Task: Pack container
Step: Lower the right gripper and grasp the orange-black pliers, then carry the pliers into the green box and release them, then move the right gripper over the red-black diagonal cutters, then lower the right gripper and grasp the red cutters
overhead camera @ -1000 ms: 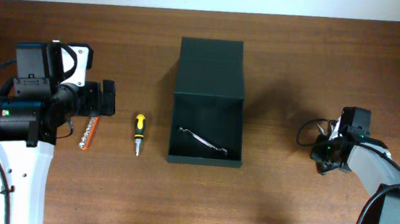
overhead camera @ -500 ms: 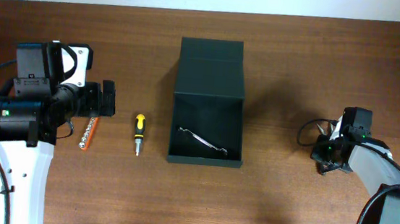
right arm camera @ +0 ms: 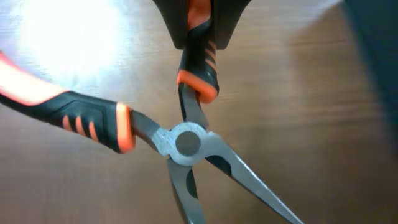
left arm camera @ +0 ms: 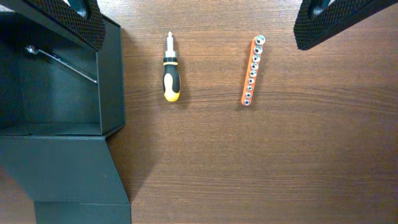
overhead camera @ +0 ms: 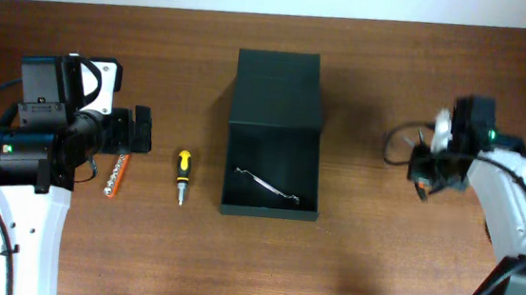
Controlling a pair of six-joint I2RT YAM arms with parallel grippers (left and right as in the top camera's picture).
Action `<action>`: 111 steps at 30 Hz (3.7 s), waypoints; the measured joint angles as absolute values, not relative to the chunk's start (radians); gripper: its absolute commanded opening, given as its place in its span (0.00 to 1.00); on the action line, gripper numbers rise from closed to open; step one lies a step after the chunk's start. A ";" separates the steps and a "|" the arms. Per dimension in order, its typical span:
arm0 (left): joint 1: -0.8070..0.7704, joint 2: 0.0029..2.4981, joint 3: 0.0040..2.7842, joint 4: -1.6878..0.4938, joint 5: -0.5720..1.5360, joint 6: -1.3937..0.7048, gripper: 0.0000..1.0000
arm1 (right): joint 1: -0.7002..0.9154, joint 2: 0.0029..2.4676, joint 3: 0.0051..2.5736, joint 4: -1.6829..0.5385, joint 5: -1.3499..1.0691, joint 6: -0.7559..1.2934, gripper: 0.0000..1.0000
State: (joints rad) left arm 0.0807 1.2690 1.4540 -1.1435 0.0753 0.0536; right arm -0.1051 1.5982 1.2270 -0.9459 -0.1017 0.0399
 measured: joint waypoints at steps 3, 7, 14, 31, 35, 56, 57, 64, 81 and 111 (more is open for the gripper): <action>0.081 1.269 1.454 -1.142 0.075 0.053 0.99 | -0.009 1.598 1.370 -1.010 -0.104 0.004 0.04; 0.081 1.269 1.454 -1.142 0.075 0.053 0.99 | 0.162 1.598 1.536 -1.083 -0.104 -0.096 0.04; 0.081 1.269 1.454 -1.140 0.076 0.054 0.99 | 0.522 1.589 1.614 -1.131 -0.096 -0.308 0.04; 0.081 1.269 1.454 -1.140 0.076 0.053 0.99 | 0.659 1.973 1.614 -1.103 -0.051 -0.376 0.04; 0.081 1.269 1.454 -1.140 0.075 0.054 0.99 | 0.656 2.039 1.614 -1.088 -0.059 -0.361 0.08; 0.081 1.269 1.454 -1.140 0.075 0.054 0.99 | 0.541 1.951 2.017 -1.425 0.085 -0.133 0.69; 0.081 1.269 1.454 -1.140 0.075 0.054 0.99 | 0.522 1.928 2.061 -1.457 0.116 -0.100 0.70; 0.081 1.269 1.454 -1.140 0.075 0.054 0.99 | 0.133 1.718 2.270 -1.689 0.248 0.170 0.78; 0.081 1.269 1.454 -1.140 0.076 0.053 0.99 | -0.561 1.692 1.673 -1.460 0.118 0.117 0.79; 0.081 1.269 1.454 -1.145 0.076 0.053 0.99 | -0.603 1.761 1.093 -0.807 0.044 0.022 0.80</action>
